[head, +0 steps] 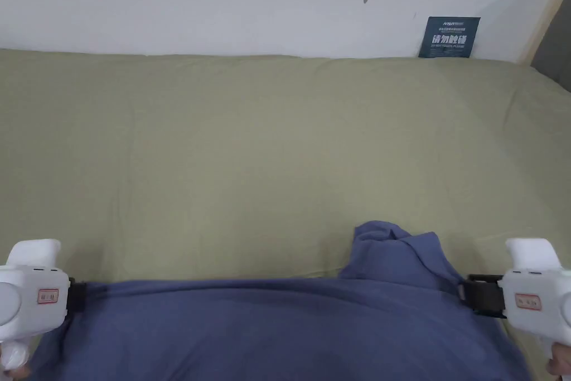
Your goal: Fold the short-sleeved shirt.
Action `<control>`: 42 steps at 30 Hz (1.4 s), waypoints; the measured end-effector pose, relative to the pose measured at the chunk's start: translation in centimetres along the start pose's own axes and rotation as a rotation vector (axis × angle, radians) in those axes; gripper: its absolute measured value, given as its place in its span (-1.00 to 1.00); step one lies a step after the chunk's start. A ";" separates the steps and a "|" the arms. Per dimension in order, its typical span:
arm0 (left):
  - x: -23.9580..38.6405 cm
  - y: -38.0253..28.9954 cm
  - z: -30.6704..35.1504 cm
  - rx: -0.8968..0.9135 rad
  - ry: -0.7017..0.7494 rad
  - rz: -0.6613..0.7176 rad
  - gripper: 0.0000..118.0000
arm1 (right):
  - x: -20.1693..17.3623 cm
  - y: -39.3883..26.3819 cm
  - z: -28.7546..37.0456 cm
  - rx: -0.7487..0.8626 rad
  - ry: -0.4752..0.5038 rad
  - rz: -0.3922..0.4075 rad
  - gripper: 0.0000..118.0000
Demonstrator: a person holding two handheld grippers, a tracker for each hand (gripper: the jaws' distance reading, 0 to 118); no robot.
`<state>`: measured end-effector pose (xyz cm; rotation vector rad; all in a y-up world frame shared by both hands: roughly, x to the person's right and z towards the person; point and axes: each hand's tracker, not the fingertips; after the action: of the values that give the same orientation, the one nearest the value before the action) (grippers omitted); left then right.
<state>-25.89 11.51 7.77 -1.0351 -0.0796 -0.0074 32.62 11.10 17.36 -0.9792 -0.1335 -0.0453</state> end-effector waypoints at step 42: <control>-5.6 -21.9 17.2 0.109 -0.080 0.033 -0.96 | -0.8 -22.7 19.0 0.105 0.119 -0.008 -1.00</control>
<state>-33.49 14.93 34.95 -0.9275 -0.1344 0.0677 27.81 14.23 46.40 -0.8689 -0.0297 -0.1025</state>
